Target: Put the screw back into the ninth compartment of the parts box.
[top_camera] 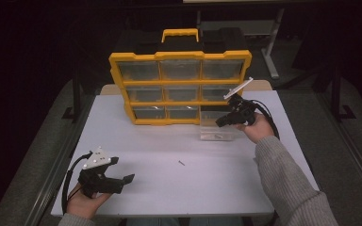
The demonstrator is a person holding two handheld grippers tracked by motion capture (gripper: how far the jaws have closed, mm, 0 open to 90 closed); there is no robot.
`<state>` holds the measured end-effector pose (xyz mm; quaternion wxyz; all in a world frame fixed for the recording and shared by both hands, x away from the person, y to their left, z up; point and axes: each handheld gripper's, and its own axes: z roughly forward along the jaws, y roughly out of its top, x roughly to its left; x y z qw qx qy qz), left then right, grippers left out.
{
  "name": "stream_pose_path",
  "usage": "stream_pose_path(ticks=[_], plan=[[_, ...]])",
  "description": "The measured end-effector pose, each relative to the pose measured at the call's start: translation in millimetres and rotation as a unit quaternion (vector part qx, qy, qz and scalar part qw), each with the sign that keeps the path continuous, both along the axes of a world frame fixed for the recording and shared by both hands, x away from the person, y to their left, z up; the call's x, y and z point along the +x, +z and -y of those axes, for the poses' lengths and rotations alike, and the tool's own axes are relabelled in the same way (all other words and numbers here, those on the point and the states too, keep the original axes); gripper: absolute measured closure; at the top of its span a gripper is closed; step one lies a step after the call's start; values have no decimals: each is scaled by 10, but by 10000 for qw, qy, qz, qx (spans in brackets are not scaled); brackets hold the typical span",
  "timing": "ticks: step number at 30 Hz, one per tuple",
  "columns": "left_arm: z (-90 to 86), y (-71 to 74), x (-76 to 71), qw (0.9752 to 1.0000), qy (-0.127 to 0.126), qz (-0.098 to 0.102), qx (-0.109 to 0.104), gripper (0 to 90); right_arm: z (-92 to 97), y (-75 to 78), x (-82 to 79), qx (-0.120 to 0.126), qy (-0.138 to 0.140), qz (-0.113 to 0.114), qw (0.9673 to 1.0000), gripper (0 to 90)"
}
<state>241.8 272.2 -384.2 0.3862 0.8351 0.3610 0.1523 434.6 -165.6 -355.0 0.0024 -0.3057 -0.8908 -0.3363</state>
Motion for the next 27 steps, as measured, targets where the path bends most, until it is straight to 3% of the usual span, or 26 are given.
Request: stream_pose_path(ticks=[13,27], plan=[[9,-1,2,10000,-22,-8,21,152,-145,366,-221,202,268,244,9991,762],[8,2,0,10000,-22,-10,28,152,-392,385,-425,205,782,369,9960,693]])
